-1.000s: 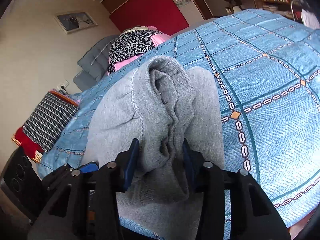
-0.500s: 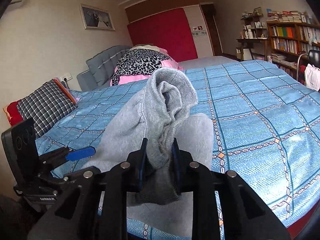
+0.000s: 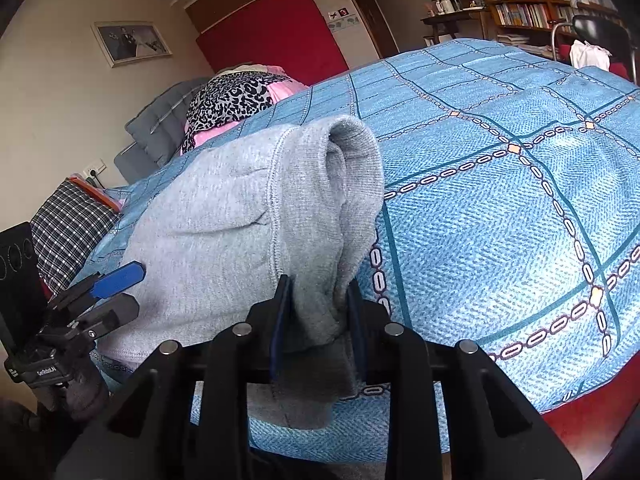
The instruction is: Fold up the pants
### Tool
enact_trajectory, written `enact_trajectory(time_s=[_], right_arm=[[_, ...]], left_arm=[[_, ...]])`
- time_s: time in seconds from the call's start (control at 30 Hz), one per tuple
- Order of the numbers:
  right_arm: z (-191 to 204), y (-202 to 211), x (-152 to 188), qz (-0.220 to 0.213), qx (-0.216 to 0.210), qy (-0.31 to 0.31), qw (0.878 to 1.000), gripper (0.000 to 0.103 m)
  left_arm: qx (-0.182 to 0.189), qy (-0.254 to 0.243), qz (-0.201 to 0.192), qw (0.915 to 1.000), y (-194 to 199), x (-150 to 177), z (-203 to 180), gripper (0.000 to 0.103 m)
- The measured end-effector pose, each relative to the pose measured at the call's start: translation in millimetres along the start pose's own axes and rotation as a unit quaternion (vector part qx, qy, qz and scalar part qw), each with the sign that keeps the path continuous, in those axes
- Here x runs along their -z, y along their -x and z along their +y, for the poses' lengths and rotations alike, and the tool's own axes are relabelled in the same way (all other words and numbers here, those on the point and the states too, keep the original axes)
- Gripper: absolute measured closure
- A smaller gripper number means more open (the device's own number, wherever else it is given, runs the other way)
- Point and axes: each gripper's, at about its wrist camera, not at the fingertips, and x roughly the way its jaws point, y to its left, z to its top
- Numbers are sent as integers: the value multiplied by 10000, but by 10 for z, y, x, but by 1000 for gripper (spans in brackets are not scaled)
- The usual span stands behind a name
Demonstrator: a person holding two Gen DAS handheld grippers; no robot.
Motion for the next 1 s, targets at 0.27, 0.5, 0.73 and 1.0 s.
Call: enact_trajectory(time_s=[0.27,0.5,0.73,1.0], right_arm=[[71,264,-218,-697,554,336,9955,57],[550,1,-596,-850,-202,1148,9895,54],[376,-696,-679,-143,216,1102,9936,57],[306,-748,-589,-340,195,1382,9896,58]], left_arm=[[-19,-363,232,9991,-162,131,-118,42],[249,-628,332,9972,-162,197,-263,42],[373,-757,352,9958,-213,260,-291,41],[575,-649,396,9954,-206,178,-247,40]])
